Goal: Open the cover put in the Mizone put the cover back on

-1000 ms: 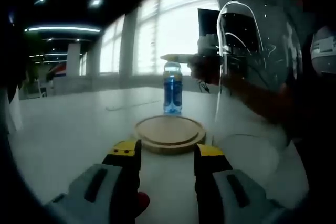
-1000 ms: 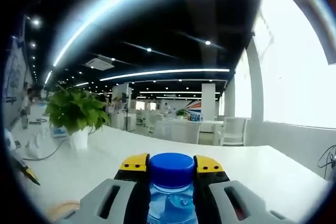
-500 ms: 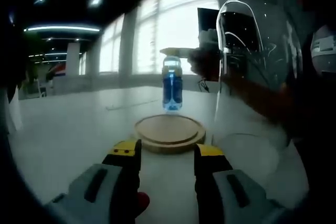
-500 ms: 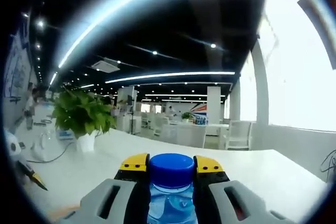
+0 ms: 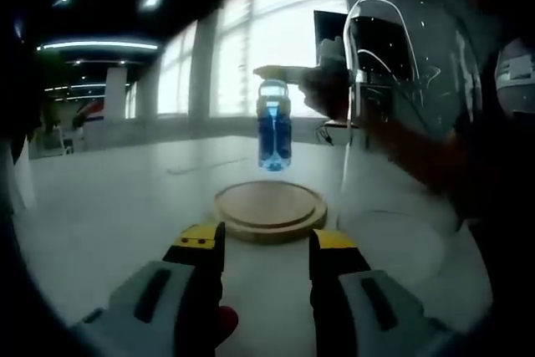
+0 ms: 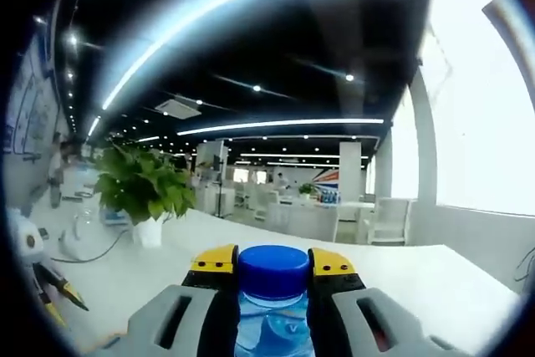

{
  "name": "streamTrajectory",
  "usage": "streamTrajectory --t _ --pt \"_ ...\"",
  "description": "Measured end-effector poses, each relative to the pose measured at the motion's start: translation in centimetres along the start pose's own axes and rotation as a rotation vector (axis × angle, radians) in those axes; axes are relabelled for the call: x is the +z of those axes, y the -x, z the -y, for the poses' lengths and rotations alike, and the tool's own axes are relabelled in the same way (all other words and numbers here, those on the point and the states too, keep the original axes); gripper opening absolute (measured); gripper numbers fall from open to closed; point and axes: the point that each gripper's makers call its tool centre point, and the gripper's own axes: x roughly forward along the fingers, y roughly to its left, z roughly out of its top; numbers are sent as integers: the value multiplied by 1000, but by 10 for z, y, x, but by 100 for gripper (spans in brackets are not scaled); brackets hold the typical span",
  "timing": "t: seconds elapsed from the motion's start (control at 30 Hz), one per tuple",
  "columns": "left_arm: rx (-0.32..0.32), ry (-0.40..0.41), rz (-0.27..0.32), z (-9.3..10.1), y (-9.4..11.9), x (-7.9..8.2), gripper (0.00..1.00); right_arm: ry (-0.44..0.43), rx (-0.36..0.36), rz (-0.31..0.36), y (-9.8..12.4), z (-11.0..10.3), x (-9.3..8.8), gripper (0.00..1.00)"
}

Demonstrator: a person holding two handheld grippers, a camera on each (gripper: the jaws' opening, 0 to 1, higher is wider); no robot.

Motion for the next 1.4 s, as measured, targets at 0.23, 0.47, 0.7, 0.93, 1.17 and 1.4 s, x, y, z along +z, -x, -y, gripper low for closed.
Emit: streamTrajectory --t 0.23,0.47,0.7,0.93,1.17,1.4 --pt "2 -1 -1 0 0 0 33 -18 38 2 0 -13 5 24" --pt "3 0 -3 -1 0 -1 33 -12 78 16 2 -28 14 24" --pt "6 0 -3 -1 0 -1 33 -13 146 30 4 -48 21 24" --pt "3 -3 -8 -1 0 -2 33 -29 183 34 7 -61 27 24" --pt "3 -6 -7 -1 0 -1 33 -17 232 37 10 -77 32 24" --pt "3 -7 -5 -1 0 -1 33 -15 268 40 11 -87 35 24"
